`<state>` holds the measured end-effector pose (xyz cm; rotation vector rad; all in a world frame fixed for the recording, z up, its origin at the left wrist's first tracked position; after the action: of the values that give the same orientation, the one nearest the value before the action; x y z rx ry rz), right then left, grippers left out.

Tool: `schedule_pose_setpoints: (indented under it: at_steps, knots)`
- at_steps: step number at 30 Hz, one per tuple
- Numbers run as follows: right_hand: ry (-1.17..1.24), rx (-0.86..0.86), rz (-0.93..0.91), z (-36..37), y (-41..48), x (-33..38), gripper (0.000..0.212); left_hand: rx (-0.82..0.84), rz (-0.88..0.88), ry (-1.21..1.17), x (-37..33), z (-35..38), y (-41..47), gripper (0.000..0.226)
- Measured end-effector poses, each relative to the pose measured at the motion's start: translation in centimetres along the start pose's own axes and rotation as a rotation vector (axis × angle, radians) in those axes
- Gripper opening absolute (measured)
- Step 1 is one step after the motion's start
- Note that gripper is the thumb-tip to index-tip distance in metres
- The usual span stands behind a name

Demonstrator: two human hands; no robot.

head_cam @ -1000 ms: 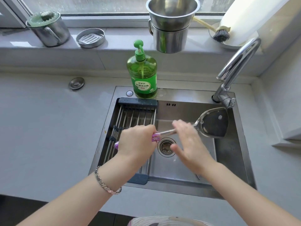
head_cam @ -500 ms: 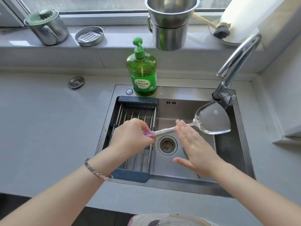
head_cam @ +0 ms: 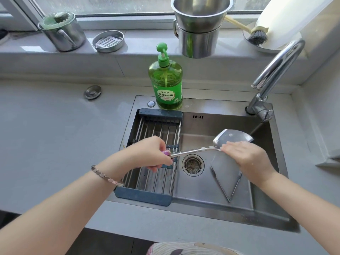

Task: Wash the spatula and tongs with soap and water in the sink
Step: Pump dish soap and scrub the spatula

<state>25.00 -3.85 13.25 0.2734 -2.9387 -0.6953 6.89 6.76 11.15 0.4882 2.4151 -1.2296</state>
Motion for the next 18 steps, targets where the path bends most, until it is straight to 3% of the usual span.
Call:
schedule_pose_setpoints:
  at_steps: [7,9,12,15,18]
  knots:
    - [0.061,-0.002,-0.037,-0.2,2.3,2.6,0.045,0.150,0.005,0.238,-0.8,3.4,2.6,0.042]
    - [0.137,0.161,0.113,1.7,3.5,1.9,0.031,0.063,0.039,0.306,-0.9,2.3,3.5,0.044]
    - [0.436,0.406,0.430,4.4,6.1,0.0,0.019,-0.092,0.019,0.361,0.0,-0.6,4.4,0.048]
    - [0.758,0.373,0.664,4.2,12.3,-0.9,0.021,-0.238,-0.040,0.437,0.8,-3.8,4.4,0.053]
    - [1.153,0.370,1.018,6.2,18.0,-2.4,0.040,-0.341,-0.086,0.517,0.9,-6.4,4.3,0.060]
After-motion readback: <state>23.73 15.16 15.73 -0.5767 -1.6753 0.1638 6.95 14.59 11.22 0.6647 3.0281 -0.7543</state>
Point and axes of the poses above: each hand's wrist, its own y-axis towards the middle knuckle, its own z-axis out of the palm, x = y × z, the point moved 10 cm from there along y, towards the middle knuckle, and after that the axes turned 3 degrees about -y, right-handed, at the moved point
